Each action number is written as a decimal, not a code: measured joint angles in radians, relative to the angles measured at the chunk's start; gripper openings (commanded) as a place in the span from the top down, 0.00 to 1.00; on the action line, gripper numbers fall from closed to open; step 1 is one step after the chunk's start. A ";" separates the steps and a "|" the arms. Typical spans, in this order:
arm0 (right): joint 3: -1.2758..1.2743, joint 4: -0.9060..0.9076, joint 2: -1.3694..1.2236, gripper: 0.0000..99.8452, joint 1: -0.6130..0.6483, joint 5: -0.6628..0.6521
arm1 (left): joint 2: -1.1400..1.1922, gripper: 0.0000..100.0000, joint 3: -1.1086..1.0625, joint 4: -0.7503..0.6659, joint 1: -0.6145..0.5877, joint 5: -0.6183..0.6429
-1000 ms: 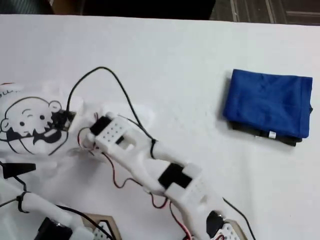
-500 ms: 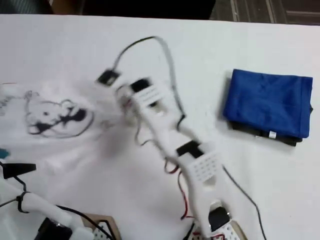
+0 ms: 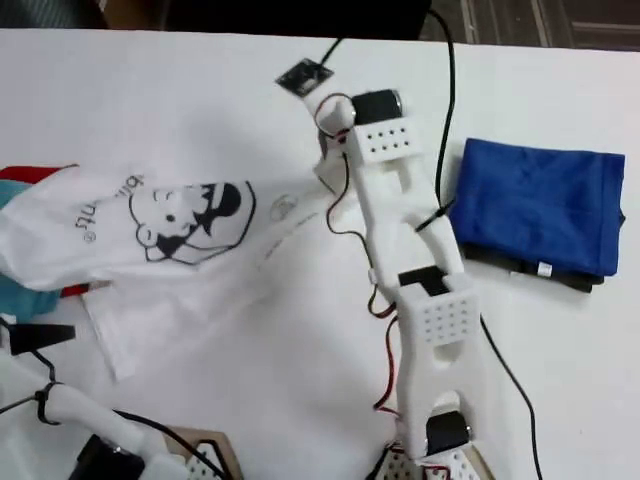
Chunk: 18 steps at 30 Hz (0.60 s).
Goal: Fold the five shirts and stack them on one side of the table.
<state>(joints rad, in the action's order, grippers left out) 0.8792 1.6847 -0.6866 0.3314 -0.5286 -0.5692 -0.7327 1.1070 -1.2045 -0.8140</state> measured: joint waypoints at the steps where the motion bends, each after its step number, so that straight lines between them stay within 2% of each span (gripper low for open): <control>1: 0.018 0.006 0.000 0.98 0.000 0.000 | 0.000 0.43 0.000 0.011 0.011 0.005; 7: 0.011 0.015 0.051 0.98 0.026 0.000 | 0.000 0.43 0.000 0.054 0.123 0.077; 13: -0.103 0.015 0.199 0.98 0.072 0.000 | 0.000 0.43 0.000 0.098 0.279 0.091; 18: -0.204 0.012 0.213 0.98 0.080 0.000 | 0.000 0.44 0.000 0.129 0.407 0.092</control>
<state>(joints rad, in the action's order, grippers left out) 0.6751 1.6970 -0.4733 0.4112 -0.5286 -0.5692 -0.7327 1.2359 -0.7979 -0.7219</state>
